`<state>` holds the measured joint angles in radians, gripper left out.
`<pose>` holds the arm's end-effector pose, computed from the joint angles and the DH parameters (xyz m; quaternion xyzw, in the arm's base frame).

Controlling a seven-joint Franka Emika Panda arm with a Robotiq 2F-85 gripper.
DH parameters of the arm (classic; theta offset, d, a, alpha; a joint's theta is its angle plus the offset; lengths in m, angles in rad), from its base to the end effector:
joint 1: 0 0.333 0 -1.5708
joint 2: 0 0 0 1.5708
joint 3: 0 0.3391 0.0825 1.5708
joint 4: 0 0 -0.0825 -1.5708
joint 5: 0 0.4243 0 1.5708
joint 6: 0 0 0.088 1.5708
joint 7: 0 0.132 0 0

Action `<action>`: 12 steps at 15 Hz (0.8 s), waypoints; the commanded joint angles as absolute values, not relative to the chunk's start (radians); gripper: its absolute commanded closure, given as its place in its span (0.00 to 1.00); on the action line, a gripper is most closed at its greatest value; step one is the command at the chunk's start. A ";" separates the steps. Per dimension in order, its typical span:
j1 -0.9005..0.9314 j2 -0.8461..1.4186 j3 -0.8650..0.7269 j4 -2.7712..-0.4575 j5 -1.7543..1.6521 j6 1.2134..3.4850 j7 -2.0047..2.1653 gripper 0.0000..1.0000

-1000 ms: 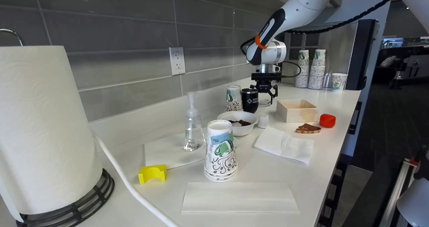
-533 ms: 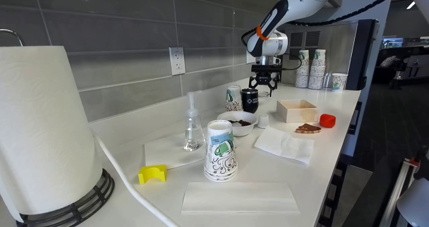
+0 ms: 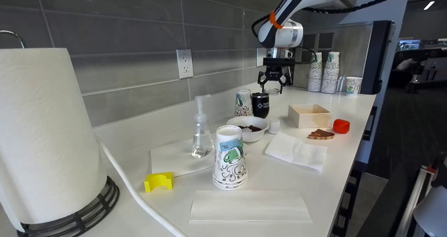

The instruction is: Put the lid on the black cup

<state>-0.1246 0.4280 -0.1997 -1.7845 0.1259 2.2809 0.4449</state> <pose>0.6704 -0.2096 0.2989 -0.9150 0.4014 -0.0388 0.0108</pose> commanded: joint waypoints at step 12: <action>-0.064 0.128 -0.144 -2.053 0.005 2.273 0.397 0.33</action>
<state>-0.0811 0.1796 -0.1593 -2.0048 0.0469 2.2803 0.3960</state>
